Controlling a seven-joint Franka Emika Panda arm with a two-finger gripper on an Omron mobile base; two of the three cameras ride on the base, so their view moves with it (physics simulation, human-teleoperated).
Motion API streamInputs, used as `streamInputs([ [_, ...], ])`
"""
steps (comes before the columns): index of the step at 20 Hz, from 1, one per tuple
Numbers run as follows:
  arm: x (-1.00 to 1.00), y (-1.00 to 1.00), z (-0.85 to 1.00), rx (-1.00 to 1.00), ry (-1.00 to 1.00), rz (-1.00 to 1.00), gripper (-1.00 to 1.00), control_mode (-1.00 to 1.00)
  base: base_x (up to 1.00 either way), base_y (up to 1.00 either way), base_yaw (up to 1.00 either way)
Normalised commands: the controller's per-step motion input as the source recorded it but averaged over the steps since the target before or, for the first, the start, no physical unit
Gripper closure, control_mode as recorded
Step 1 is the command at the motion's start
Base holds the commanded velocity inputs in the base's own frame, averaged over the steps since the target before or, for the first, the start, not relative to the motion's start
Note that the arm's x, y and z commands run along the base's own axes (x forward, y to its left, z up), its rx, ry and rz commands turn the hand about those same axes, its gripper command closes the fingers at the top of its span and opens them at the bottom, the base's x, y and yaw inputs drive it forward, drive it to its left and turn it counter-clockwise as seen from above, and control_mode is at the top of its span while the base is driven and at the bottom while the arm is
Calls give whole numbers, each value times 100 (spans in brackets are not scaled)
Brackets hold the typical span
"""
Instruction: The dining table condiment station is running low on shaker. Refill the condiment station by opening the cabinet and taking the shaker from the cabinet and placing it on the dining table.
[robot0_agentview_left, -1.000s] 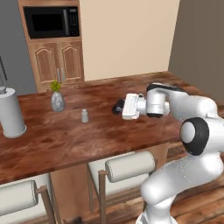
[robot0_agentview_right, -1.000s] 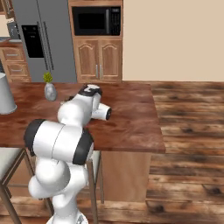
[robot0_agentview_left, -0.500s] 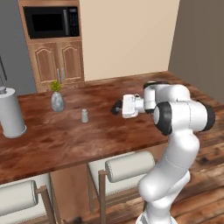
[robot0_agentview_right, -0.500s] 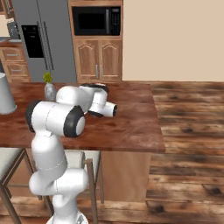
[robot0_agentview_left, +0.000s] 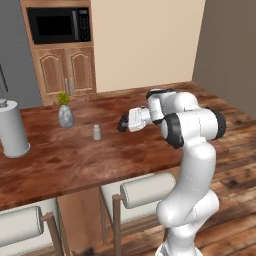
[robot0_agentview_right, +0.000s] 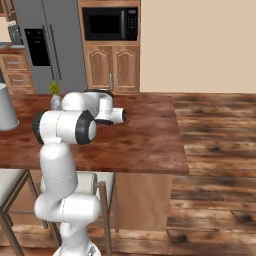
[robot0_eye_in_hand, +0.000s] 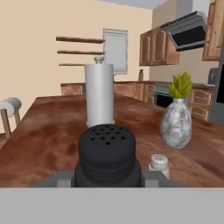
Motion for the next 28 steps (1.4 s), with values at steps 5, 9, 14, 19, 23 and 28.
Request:
streamInputs([
  [5,20,15,-54,-11,0,7,100,-100,0,0,0],
  [9,0,0,-59,-8,0,12,100,-100,0,0,0],
  [14,0,0,-53,-12,-9,11,100,-100,0,0,0],
  [19,-1,0,-43,-9,-8,7,100,-100,0,0,0],
  [23,0,0,-53,-6,-3,10,100,-100,0,0,0],
  [28,0,-6,-75,-3,0,13,100,-100,0,0,0],
])
